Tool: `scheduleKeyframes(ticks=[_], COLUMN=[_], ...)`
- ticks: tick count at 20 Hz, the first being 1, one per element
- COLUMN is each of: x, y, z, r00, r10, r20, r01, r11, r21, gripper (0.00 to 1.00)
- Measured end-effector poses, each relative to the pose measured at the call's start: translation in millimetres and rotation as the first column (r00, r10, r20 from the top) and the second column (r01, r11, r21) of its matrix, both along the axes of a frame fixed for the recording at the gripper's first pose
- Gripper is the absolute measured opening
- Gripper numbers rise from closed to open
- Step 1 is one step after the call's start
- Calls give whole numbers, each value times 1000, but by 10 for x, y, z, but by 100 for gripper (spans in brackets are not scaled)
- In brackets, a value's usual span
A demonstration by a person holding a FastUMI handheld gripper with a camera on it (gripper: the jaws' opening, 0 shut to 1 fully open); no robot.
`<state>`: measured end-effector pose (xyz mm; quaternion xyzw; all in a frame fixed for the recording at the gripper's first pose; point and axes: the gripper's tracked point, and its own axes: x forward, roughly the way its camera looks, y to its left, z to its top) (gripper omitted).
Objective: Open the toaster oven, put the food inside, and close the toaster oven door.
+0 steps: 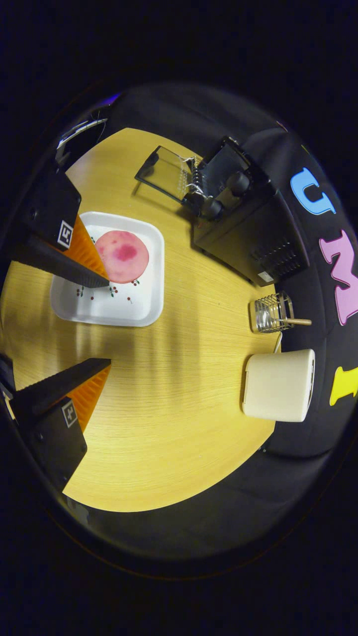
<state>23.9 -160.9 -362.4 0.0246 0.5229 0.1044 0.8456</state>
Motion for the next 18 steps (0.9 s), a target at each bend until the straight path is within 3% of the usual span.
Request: scheduleKeyframes(ticks=[1,3,8,10,12,15,18], x=[-4,61,33,13,1,-51,-168], y=[14,41,15,17,42,66,106], z=[-51,-52,-89,-103,-143,-131,-117], r00=[1000,1000,999,998,993,983,962], r10=[6,8,-13,-23,-51,-89,-164], r20=[-14,-2,-41,-64,-106,-158,-219], r01=[-6,-8,11,22,53,100,196], r11=[1000,1000,999,999,999,993,971], r21=[-8,-13,-48,-25,13,67,136], gripper=[93,80,25,22,9,6,6])
